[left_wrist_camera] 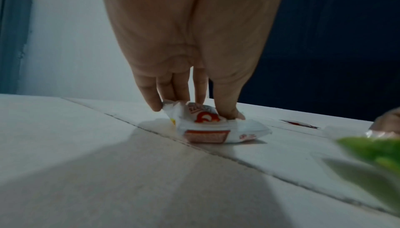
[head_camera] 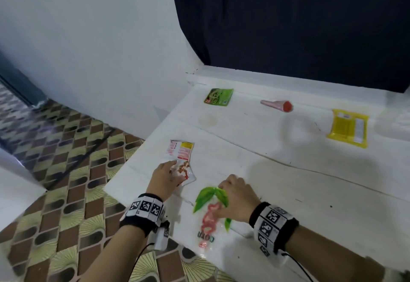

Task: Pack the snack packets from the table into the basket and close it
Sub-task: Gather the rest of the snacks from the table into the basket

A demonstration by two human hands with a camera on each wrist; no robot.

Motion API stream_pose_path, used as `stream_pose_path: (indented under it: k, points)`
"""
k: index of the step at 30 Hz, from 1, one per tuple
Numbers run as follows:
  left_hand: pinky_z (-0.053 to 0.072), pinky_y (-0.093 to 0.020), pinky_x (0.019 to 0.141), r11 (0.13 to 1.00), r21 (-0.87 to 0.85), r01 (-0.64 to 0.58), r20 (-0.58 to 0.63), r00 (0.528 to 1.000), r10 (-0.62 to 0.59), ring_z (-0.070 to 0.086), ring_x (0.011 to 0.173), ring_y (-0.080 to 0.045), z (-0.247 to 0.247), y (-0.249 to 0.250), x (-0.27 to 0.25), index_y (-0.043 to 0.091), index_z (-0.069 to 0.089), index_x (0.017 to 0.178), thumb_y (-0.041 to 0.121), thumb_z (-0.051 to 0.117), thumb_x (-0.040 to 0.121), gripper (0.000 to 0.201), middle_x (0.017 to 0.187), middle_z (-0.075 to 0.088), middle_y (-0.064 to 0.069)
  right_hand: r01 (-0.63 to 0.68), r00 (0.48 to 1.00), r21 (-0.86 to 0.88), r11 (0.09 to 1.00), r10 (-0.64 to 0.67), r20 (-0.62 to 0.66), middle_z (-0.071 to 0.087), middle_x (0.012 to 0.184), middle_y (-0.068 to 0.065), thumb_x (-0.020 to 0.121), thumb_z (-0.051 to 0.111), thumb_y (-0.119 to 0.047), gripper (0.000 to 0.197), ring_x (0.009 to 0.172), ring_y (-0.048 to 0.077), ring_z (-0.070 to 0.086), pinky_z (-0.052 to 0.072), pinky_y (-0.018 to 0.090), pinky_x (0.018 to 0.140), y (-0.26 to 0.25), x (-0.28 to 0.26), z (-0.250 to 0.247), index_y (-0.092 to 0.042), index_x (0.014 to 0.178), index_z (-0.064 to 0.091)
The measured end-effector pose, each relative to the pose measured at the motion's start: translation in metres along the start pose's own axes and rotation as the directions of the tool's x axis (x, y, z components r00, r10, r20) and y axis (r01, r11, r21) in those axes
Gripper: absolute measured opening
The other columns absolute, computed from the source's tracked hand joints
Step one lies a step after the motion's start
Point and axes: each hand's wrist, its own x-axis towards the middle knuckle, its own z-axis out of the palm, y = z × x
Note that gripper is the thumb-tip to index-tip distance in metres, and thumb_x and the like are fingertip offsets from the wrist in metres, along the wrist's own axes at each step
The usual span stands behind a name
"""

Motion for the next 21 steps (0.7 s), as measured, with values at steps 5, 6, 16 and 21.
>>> stream_pose_path:
  k: [5, 6, 16, 21]
  points:
    - [0.045, -0.037, 0.095, 0.988, 0.14, 0.068, 0.034, 0.997, -0.074, 0.057, 0.114, -0.026, 0.004, -0.002, 0.009, 0.018, 0.054, 0.129, 0.046, 0.076, 0.07, 0.069, 0.118, 0.062, -0.006, -0.047, 0.999, 0.147, 0.988, 0.043, 0.033, 0.045, 0.104, -0.002, 0.065, 0.077, -0.054, 0.073, 0.1, 0.021, 0.047, 0.041, 0.034, 0.085, 0.008, 0.0, -0.007, -0.015, 0.116, 0.043]
    - [0.046, -0.033, 0.087, 0.986, 0.153, 0.057, 0.057, 0.996, -0.067, 0.059, 0.109, -0.026, 0.003, 0.002, 0.008, 0.017, 0.059, 0.118, 0.047, 0.075, 0.07, 0.058, 0.107, 0.062, -0.004, -0.063, 0.997, 0.231, 0.971, 0.051, 0.056, 0.049, 0.102, -0.002, 0.066, 0.079, -0.049, 0.073, 0.096, 0.02, 0.05, 0.043, 0.033, 0.081, 0.014, -0.002, -0.01, -0.014, 0.118, 0.041]
    - [0.047, -0.023, 0.065, 0.917, -0.21, -0.338, 0.212, 0.9, 0.381, 0.064, 0.071, -0.002, 0.043, 0.139, -0.016, 0.023, 0.061, 0.091, 0.043, 0.066, 0.083, 0.022, 0.079, 0.071, 0.008, -0.036, 0.952, 0.617, 0.786, 0.214, -0.217, 0.064, 0.078, -0.005, 0.067, 0.084, -0.036, 0.039, 0.071, 0.006, 0.056, 0.046, 0.03, 0.069, 0.14, -0.12, -0.098, -0.021, 0.089, 0.056]
    - [0.051, -0.029, 0.083, 0.784, -0.348, -0.514, 0.347, 0.706, 0.617, 0.067, 0.088, -0.005, 0.09, 0.281, -0.042, 0.024, 0.063, 0.098, 0.047, 0.07, 0.078, 0.031, 0.094, 0.073, 0.007, -0.103, 0.765, 0.619, 0.778, 0.46, -0.451, 0.071, 0.09, 0.005, 0.062, 0.084, -0.043, 0.051, 0.085, 0.02, 0.067, 0.053, 0.043, 0.08, 0.225, -0.227, -0.154, -0.019, 0.1, 0.059]
